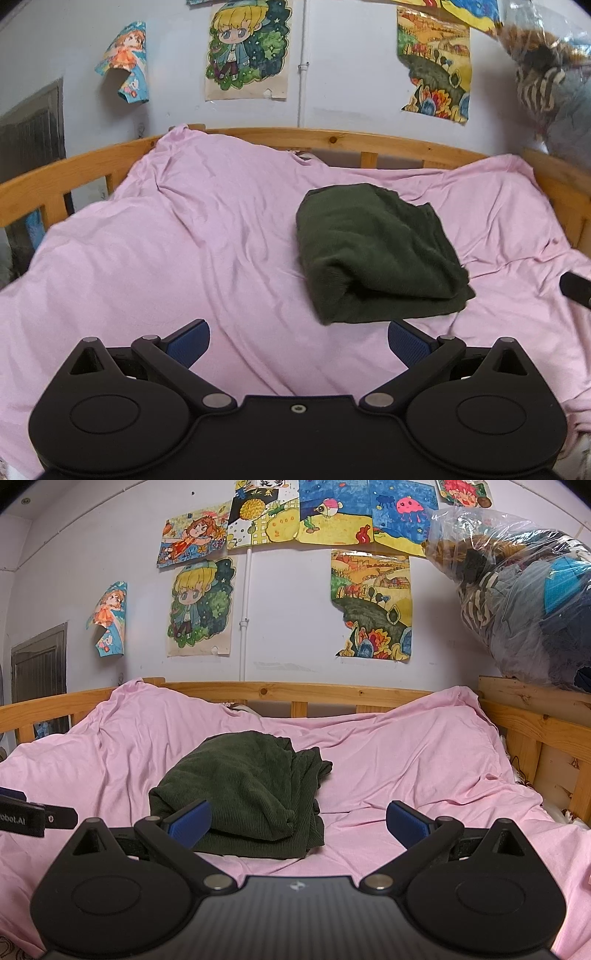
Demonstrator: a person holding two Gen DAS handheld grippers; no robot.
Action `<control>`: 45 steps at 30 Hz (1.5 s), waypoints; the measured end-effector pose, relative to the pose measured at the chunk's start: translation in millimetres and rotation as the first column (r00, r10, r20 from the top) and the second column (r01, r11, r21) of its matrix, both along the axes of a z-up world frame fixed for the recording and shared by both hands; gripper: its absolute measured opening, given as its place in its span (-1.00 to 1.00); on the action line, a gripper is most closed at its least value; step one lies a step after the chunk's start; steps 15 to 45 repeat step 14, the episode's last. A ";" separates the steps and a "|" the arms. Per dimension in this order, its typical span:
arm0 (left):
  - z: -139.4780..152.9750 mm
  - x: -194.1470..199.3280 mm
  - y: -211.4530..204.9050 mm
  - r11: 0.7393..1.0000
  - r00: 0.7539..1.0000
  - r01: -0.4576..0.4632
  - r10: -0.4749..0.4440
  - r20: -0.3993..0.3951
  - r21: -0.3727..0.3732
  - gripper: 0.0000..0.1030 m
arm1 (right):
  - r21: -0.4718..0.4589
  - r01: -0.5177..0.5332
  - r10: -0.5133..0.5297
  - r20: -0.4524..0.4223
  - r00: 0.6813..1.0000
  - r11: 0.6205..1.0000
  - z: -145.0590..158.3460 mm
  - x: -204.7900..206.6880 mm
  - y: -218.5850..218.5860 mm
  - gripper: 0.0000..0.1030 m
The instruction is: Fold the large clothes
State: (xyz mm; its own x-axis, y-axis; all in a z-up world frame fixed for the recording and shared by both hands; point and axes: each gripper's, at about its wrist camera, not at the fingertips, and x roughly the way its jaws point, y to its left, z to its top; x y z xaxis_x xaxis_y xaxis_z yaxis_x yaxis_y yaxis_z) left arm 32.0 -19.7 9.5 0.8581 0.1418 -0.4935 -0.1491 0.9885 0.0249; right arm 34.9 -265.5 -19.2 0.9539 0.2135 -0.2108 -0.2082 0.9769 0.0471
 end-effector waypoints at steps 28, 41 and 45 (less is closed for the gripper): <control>-0.4 1.1 5.6 1.000 1.000 -0.018 0.018 -0.014 0.009 0.99 | -0.017 0.008 -0.008 -0.051 0.999 1.000 -2.1 6.1 -4.3 0.99; -0.4 1.1 5.6 1.000 1.000 -0.018 0.018 -0.014 0.009 0.99 | -0.017 0.008 -0.008 -0.051 0.999 1.000 -2.1 6.1 -4.3 0.99; -0.4 1.1 5.6 1.000 1.000 -0.018 0.018 -0.014 0.009 0.99 | -0.017 0.008 -0.008 -0.051 0.999 1.000 -2.1 6.1 -4.3 0.99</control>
